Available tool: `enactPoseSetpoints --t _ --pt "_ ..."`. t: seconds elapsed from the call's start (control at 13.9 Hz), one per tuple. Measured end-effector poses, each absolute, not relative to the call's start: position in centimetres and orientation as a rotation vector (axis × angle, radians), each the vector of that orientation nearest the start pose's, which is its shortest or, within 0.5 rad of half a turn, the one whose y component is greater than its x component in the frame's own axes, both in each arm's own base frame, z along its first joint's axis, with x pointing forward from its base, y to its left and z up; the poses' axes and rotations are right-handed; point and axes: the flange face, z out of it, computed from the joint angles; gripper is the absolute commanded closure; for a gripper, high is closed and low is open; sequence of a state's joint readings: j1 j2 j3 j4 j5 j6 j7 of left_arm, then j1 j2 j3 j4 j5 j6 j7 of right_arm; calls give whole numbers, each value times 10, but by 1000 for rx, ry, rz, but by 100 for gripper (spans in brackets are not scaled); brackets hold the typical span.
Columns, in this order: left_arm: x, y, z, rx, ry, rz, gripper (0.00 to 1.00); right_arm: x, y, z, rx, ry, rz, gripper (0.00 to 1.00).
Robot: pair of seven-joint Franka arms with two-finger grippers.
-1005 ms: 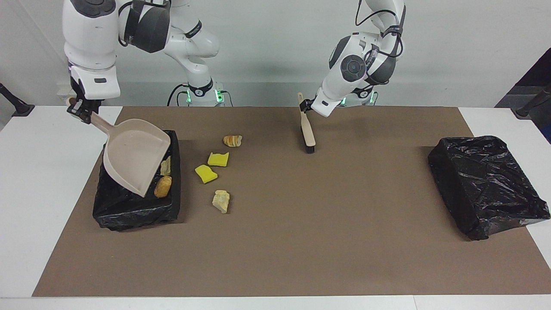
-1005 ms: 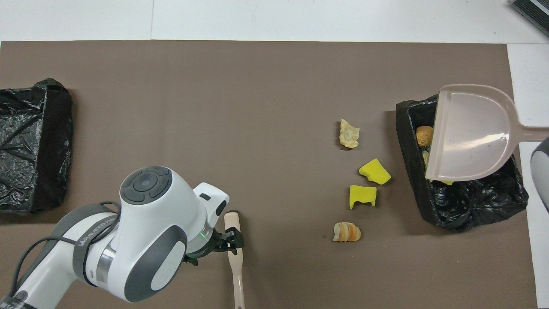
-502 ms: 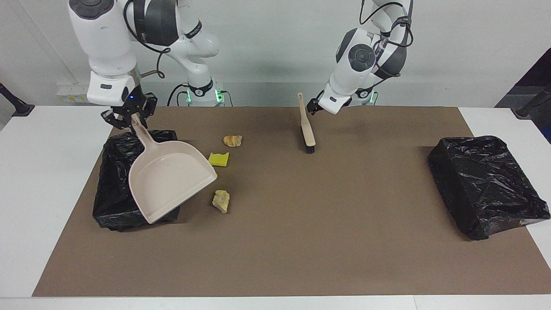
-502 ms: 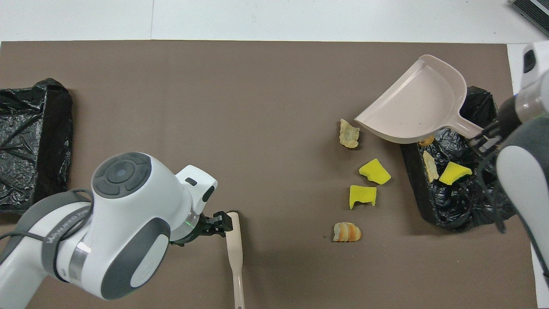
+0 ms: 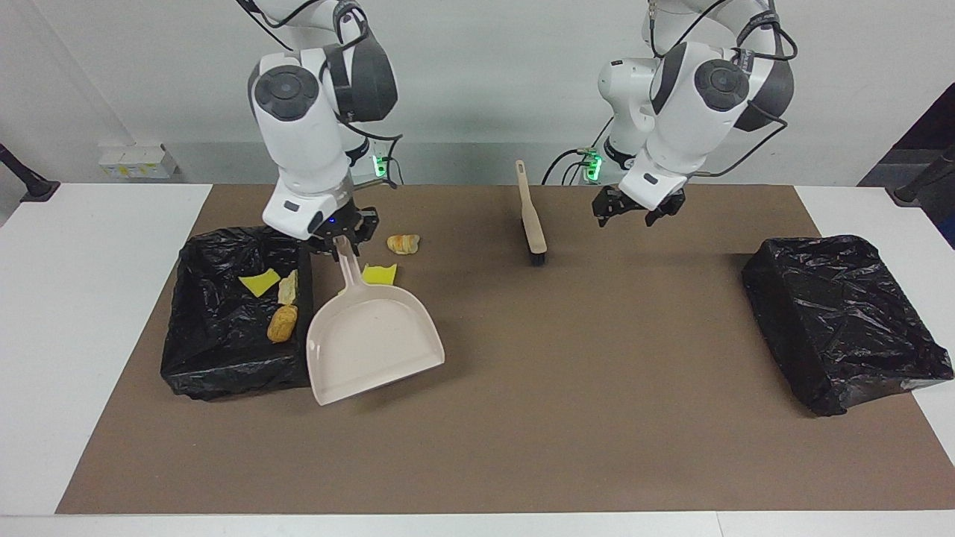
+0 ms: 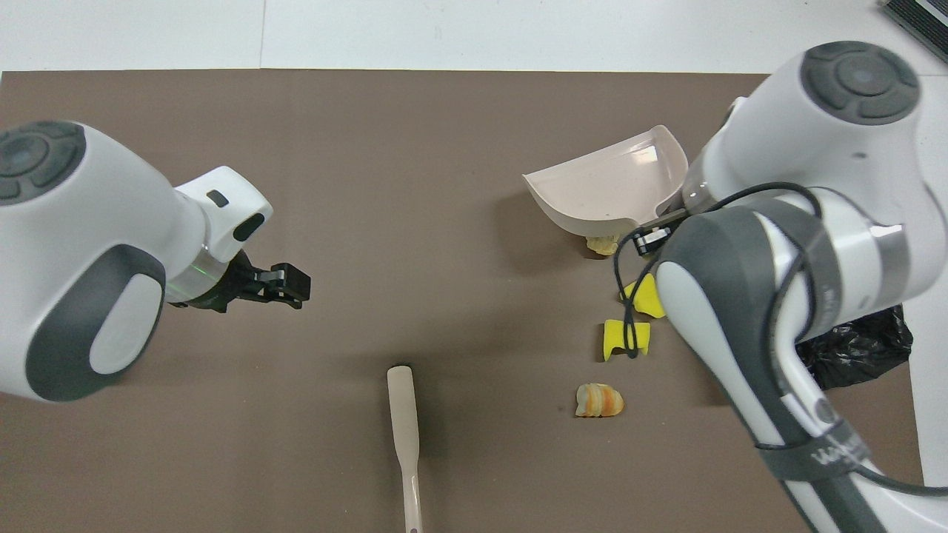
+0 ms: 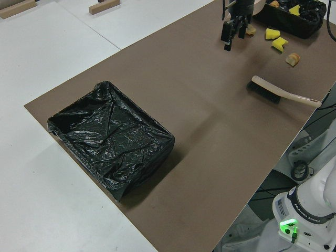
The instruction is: Sweep and dump trash in bin
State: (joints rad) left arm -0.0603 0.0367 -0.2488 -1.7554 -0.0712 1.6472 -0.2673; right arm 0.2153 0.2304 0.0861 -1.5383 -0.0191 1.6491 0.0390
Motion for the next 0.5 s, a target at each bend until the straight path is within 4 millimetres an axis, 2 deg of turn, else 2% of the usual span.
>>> enactPoseSetpoints --t 0.22,0.5 --pt "564 -142 541 -3148 137 241 0 591 246 495 -3087 -234 186 100" --pt "576 -98 553 -3160 214 230 0 569 348 469 -3067 3 135 100"
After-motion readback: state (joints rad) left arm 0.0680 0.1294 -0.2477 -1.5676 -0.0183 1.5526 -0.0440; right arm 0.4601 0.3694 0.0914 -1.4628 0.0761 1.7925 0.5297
